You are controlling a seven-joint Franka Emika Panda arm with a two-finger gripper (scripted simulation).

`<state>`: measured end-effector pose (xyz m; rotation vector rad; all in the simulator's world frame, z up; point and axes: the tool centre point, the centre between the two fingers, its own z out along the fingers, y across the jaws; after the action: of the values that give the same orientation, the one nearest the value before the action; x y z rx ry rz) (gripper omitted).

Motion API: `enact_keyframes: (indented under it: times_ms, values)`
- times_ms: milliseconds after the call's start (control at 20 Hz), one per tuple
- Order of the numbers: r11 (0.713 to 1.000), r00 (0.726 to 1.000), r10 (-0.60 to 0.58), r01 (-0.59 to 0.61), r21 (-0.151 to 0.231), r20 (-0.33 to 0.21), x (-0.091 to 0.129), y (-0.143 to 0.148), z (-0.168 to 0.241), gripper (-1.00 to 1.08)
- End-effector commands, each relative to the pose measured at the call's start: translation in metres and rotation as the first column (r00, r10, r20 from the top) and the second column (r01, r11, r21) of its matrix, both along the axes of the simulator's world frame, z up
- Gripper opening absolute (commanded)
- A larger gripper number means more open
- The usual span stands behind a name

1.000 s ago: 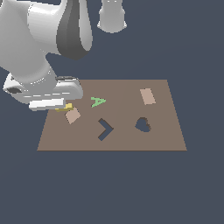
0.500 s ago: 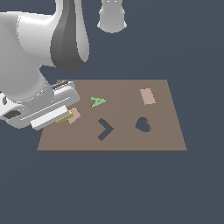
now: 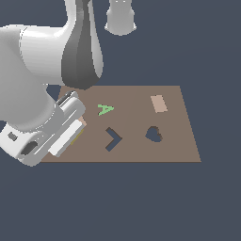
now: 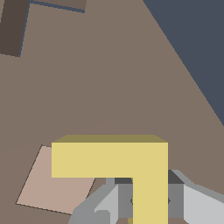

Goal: Insert a designated object into the corresponding slot on a board.

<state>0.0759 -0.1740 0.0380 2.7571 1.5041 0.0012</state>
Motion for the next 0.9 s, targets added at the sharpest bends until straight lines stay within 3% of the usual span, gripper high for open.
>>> enact_keyframes:
  times_ms: [0, 200, 400, 600, 850]
  values:
    - [0.993, 0.993, 0.116, -0.116, 0.0, 0.0, 0.01, 0.01, 0.001, -1.0]
    - [0.955, 0.955, 0.295, -0.295, 0.0, 0.0, 0.023, 0.027, 0.001, -1.0]
    - [0.888, 0.888, 0.46, -0.46, 0.0, 0.0, 0.032, 0.047, 0.001, -1.0]
    - [0.795, 0.795, 0.606, -0.606, 0.0, 0.0, 0.037, 0.067, 0.002, -1.0]
    - [0.649, 0.649, 0.761, -0.761, 0.0, 0.0, 0.039, 0.093, 0.002, -1.0]
